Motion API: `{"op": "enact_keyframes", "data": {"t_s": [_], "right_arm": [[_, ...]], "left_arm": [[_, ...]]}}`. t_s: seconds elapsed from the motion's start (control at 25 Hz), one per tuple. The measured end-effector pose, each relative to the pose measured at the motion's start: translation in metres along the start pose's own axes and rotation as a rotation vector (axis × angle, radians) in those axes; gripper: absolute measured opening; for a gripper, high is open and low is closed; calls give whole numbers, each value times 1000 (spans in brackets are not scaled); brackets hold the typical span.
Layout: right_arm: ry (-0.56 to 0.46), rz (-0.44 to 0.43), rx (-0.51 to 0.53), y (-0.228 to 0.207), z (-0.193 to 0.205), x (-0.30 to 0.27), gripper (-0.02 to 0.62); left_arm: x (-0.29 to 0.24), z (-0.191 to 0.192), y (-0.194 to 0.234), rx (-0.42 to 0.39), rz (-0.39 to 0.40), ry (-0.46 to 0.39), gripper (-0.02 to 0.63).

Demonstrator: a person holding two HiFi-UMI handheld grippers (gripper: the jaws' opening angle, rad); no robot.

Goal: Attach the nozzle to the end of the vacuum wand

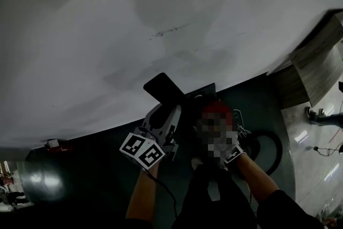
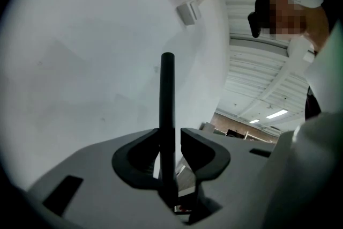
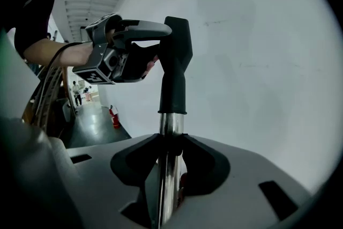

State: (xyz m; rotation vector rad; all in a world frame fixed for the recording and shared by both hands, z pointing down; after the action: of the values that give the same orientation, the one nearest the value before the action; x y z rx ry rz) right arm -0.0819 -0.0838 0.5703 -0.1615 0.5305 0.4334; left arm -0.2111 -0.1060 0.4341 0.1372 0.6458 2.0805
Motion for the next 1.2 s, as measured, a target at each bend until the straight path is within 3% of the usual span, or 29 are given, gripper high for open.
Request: {"op": "enact_keyframes", "data": {"t_s": [0.12, 0.24, 0.68, 1.2], "right_arm": [[-20, 64, -30, -22, -2, 18, 145], [-15, 90, -51, -43, -4, 20, 146], [9, 58, -76, -50, -5, -10, 146], [13, 50, -45, -50, -6, -5, 146]], "left_arm": [[-10, -5, -18, -16, 48, -12, 117], [-9, -1, -22, -9, 46, -14, 117], [22, 13, -6, -7, -63, 4, 9], [20, 25, -4, -14, -81, 34, 5]]}}
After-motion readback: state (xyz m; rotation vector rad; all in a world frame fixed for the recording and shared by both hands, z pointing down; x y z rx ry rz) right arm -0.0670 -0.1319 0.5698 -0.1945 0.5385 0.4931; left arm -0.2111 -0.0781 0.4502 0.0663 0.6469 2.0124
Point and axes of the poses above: the fingertips, and each gripper's own axes: x backward along the fingers, y to its left, z out of its underside, the point moved 5 cm from there along x, backward along the fingers, and after that the axes turned 5 degrees about y, right-handed, at the moved point
